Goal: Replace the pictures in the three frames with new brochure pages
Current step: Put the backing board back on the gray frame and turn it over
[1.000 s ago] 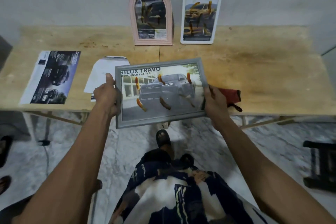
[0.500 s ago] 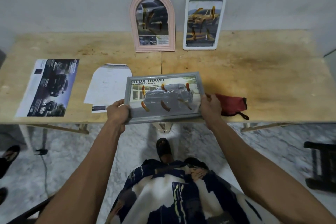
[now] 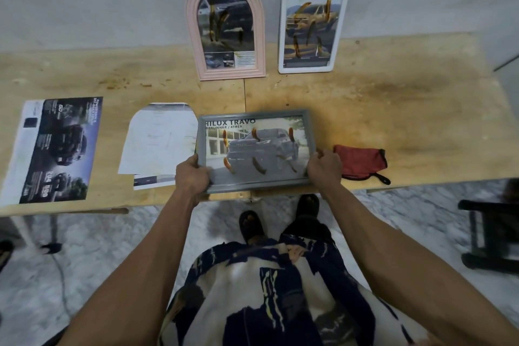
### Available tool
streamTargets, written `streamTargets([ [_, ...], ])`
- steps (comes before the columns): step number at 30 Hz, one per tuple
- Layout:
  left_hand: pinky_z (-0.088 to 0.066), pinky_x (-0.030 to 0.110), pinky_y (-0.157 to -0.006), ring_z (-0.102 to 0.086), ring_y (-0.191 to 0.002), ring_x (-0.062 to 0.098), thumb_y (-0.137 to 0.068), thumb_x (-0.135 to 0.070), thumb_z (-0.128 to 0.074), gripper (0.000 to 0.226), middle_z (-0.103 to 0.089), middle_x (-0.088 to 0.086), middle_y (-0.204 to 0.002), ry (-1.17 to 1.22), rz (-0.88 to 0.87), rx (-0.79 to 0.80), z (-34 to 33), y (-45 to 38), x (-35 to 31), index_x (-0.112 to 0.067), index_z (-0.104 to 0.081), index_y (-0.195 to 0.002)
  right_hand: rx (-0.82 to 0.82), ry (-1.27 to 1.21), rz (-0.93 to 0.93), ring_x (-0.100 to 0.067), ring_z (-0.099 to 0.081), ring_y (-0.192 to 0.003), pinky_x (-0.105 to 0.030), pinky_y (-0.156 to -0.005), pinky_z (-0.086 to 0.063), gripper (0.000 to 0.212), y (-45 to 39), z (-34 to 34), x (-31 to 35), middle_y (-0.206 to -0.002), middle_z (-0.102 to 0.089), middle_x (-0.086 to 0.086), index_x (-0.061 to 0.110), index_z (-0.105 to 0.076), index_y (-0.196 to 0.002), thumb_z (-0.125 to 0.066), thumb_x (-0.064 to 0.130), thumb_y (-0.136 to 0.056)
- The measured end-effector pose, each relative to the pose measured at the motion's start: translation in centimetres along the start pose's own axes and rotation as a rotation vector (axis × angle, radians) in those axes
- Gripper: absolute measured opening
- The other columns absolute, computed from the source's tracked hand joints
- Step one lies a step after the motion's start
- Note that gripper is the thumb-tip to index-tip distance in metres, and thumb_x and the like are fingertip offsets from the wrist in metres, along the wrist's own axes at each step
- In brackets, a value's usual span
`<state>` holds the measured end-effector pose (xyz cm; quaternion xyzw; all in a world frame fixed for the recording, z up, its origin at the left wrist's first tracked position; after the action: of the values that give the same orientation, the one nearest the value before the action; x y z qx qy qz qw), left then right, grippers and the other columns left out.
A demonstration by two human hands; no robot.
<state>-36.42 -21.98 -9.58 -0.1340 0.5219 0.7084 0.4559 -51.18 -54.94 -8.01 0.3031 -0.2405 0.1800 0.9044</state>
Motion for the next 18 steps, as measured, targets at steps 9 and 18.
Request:
streamTargets([
  [9,-0.056,0.042,-0.093,-0.064,-0.102,0.034,-0.093,-0.005,-0.057,0.044,-0.065,0.016,-0.119,-0.26,-0.059,-0.044,-0.6,-1.0,0.7,-0.013,-0.058,-0.136,0.005,0.098,0.036,-0.037,-0.051,-0.117,-0.04,-0.082,-0.044,0.038,0.4,-0.2,0.1,-0.125,-0.055,-0.015,0.005,-0.055,-0.127,-0.049,0.014,-0.091],
  [18,-0.051,0.053,-0.1,-0.056,-0.114,0.043,-0.089,-0.017,-0.066,0.05,-0.051,0.02,-0.129,-0.42,-0.077,-0.056,-1.0,-1.0,0.8,-0.013,-0.052,-0.137,-0.234,0.188,-0.255,-0.043,-0.012,-0.141,-0.057,-0.108,-0.027,0.046,-1.8,5.6,-3.7,-0.157,-0.014,-0.013,0.02,-0.04,-0.135,-0.052,0.035,-0.094],
])
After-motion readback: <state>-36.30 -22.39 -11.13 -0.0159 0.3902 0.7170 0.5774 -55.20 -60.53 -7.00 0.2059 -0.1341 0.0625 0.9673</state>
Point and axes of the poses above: each hand's wrist, its own y-axis away from the middle knuckle, its own z-axis out of the back of the hand, x = y × z, the point moved 9 cm from there along -y, towards the middle knuckle
